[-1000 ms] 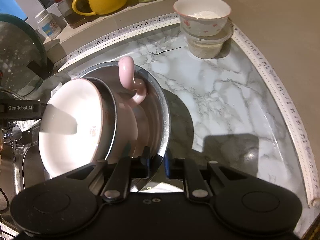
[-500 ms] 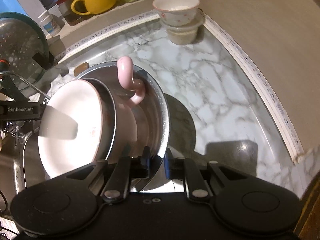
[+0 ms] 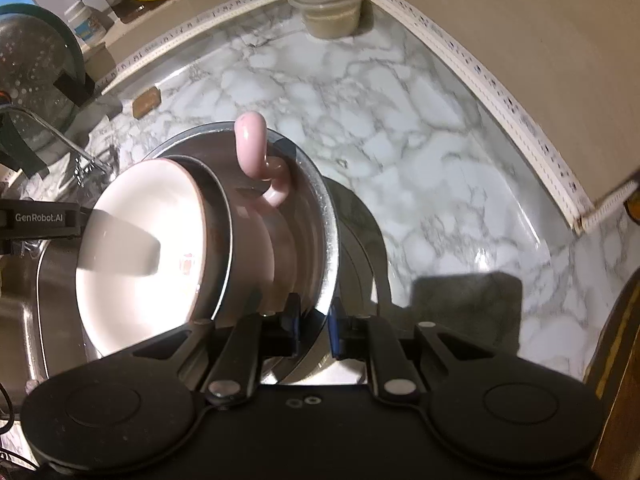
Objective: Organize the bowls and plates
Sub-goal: 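Lift the nested bowl stack with both grippers and carry it across the counter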
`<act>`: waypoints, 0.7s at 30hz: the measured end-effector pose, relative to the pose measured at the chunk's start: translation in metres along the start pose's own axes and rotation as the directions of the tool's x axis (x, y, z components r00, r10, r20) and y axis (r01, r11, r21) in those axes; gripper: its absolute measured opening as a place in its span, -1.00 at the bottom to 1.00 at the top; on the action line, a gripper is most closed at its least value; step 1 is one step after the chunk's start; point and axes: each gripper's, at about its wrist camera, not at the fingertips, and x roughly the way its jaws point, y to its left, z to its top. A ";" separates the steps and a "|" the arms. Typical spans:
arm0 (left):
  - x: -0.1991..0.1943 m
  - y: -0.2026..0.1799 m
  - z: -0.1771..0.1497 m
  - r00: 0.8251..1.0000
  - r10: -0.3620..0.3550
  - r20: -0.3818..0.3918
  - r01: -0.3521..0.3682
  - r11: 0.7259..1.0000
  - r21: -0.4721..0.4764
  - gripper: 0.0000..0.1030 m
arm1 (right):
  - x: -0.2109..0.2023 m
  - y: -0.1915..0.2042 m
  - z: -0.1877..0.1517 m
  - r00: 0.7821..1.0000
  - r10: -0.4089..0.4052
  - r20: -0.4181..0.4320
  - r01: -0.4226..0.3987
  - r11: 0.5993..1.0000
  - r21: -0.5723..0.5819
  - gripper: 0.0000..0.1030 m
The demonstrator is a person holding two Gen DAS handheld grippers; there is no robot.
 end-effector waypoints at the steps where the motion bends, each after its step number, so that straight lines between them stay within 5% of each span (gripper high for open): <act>1: 0.001 -0.002 -0.003 1.000 0.003 -0.004 -0.003 1.000 0.001 -0.79 | 0.001 -0.002 -0.003 1.000 -0.001 -0.005 0.001 1.000 0.003 -0.72; 21: 0.019 -0.009 -0.020 0.998 0.043 -0.055 -0.041 0.998 0.037 -0.79 | 0.012 -0.011 -0.024 0.999 -0.006 -0.051 0.006 1.000 0.007 -0.72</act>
